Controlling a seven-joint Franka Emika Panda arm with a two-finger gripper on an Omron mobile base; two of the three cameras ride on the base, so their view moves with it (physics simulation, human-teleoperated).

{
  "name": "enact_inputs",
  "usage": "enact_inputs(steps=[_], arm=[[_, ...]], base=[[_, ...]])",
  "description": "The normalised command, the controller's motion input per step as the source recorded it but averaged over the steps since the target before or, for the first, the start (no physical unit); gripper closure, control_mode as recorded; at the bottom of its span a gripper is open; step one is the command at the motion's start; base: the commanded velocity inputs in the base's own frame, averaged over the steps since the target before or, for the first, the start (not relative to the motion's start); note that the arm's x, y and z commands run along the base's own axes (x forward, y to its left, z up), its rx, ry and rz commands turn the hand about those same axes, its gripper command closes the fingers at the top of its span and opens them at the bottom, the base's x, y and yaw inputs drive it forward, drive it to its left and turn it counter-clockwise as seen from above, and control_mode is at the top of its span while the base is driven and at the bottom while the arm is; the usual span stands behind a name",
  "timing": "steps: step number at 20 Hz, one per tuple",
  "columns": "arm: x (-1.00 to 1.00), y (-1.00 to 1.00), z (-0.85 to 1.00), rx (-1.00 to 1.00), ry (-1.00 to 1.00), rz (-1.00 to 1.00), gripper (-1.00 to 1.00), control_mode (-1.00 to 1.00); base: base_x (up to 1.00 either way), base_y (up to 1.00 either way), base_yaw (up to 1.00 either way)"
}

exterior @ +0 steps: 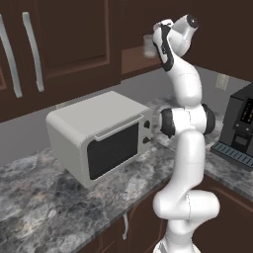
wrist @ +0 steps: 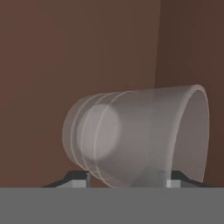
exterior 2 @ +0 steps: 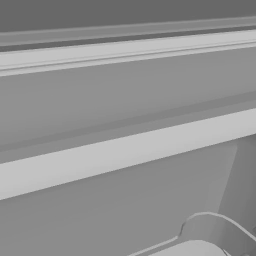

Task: There is a bowl on the dining counter. Grab a lemon wedge from the fridge and place it in the bowl. Then get the liquor bottle and glass cup from the cabinet and place them next to the bowl.

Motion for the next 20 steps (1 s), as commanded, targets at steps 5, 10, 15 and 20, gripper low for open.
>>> enact_inputs(steps=[5,10,15,20], arm=[[-0.13,0.00,0.00,0.00,0.00,0.03,1.00,-1.00],[-0.30,0.00,0.00,0.00,-0.03,0.00,1.00,-1.00],[-0.44,0.00,0.00,0.00,-0.05,0.00,1.00,-1.00],[-0.56,0.09,0.00,0.00,-0.13,0.00,1.00,-1.00]], base=[[0.00,0.00,0.00],[0.00,0.00,0.00],[0.00,0.00,0.00],[0.00,0.00,0.00]])
